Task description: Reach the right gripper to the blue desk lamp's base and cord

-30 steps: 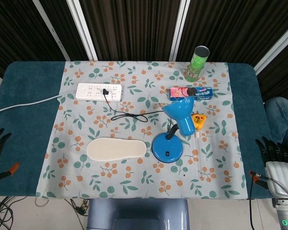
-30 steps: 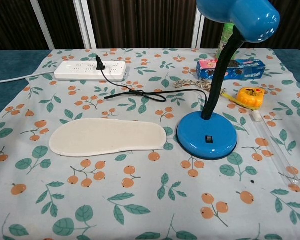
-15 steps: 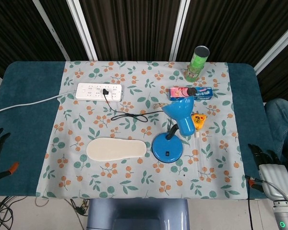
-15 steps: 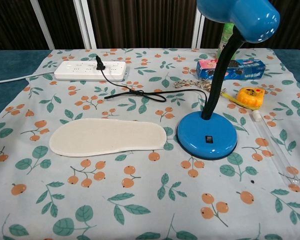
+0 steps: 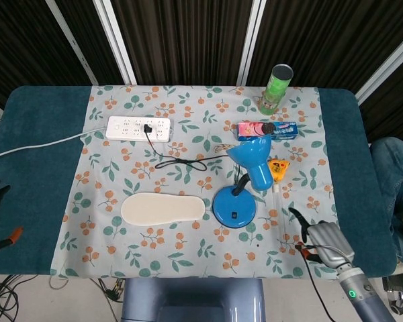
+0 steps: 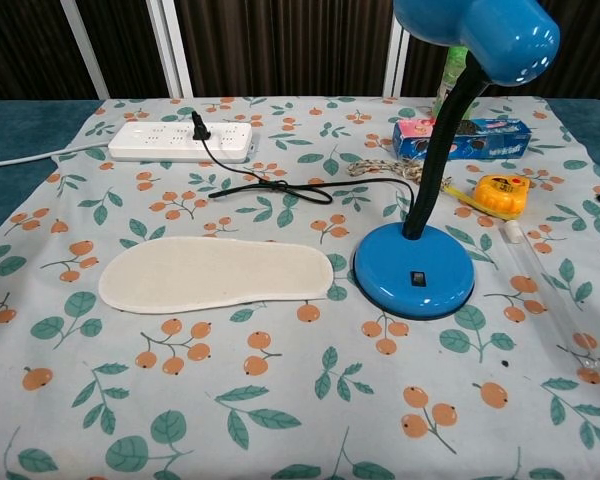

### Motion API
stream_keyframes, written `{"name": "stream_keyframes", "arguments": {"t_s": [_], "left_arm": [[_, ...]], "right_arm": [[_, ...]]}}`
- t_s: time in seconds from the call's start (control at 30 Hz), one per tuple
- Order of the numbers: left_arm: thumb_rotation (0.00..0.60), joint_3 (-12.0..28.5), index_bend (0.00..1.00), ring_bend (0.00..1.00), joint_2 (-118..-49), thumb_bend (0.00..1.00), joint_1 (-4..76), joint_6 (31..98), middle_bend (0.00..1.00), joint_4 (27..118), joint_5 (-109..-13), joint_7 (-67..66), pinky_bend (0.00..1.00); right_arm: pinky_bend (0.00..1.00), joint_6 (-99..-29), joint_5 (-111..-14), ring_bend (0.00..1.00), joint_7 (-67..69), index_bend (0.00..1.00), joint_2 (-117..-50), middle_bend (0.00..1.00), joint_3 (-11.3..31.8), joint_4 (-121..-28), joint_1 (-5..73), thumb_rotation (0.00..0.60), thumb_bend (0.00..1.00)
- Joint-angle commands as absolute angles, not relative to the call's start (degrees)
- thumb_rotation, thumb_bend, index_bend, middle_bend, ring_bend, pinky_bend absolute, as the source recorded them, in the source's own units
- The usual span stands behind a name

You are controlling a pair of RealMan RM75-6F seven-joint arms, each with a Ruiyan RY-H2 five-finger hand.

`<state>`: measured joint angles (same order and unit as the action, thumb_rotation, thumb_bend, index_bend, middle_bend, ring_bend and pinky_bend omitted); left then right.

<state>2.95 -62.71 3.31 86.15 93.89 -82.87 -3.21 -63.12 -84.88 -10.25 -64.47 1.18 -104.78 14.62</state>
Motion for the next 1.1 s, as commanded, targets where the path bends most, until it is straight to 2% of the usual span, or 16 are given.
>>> {"name": "stream_keyframes", "arguments": {"t_s": [0.03,0.2,0.57,1.1], "left_arm": [[0.6,3.1,0.1,0.0,-62.6,0.22,3.3,86.0,0.0,94.2,-82.5,-3.4,0.09],[0.6,3.1,0.1,0.0,-62.5,0.23,3.3,85.8,0.0,94.4,-82.2,-3.5,0.09],[0.6,3.3,0.1,0.0,-62.4,0.23,3.3,85.4,0.0,94.7,-81.7,-3.4,0.1],[0.6,3.5,0.1,0.0,-62.4,0.23,3.3,85.4,0.0,94.8,-81.2,-3.5,0.1]], "right_arm": [[0.57,-58.9,-82.0,0.73,-12.5,0.04,-68.4,0.63,2.2,-104.6,17.6,0.6,0.54],[0.63,-55.5,-77.7,0.73,-16.6,0.04,-72.5,0.64,3.2,-103.8,20.5,0.6,0.6],[0.73,-51.8,-70.0,0.73,-21.6,0.04,-79.2,0.64,4.3,-101.8,25.3,0.6,0.6],[0.83,-51.0,-66.8,0.73,-23.5,0.04,-81.9,0.64,3.7,-100.6,28.0,0.6,0.6]]}}
